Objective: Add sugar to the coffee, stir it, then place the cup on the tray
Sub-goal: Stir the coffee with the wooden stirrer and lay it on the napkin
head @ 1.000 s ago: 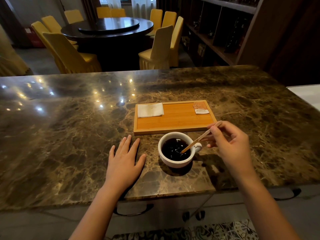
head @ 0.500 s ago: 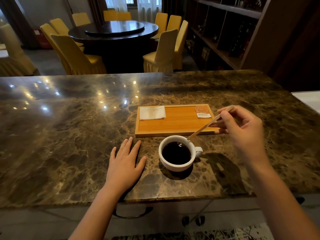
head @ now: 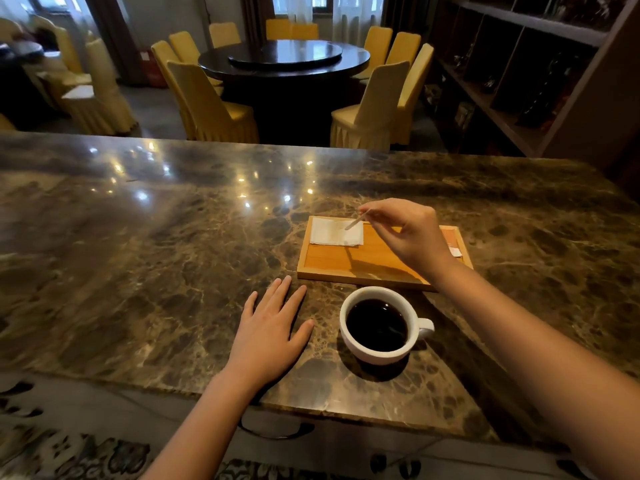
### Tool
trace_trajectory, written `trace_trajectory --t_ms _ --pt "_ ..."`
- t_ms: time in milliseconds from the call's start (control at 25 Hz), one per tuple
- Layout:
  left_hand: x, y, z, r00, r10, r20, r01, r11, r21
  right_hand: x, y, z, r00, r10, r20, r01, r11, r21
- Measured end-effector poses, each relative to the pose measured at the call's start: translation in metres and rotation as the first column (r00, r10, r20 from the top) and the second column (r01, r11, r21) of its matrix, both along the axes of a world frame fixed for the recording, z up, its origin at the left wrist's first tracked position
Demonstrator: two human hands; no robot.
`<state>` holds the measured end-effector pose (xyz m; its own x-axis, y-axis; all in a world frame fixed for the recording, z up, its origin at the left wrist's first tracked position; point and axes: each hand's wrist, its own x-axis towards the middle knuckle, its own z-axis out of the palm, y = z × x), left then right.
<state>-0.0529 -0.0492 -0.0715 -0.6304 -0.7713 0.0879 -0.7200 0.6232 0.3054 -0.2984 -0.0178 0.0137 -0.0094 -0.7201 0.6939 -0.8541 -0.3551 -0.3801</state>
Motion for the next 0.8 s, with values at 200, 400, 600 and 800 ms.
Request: trace_trajectory --t_ms 200,400,600,800 --pt "0.000 0.001 -0.001 1.000 0.012 -0.003 -0.012 1.000 0.005 0.003 -0.031 -0.023 0.937 0.115 -0.330 -0.133 0.991 -0.032" --pt "0.001 0.001 0.000 1.000 0.015 0.011 -0.015 1.000 0.009 0.000 -0.041 -0.040 0.803 0.193 -0.564 -0.202 0.978 0.047" --pt "0.000 0.002 0.000 1.000 0.019 0.003 -0.019 1.000 0.013 0.001 -0.038 -0.048 0.735 0.313 -0.602 -0.256 0.950 0.181" --pt "0.000 0.002 0.001 1.000 0.023 0.010 -0.023 1.000 0.014 0.002 -0.037 -0.050 0.730 0.355 -0.584 -0.257 0.934 0.248"
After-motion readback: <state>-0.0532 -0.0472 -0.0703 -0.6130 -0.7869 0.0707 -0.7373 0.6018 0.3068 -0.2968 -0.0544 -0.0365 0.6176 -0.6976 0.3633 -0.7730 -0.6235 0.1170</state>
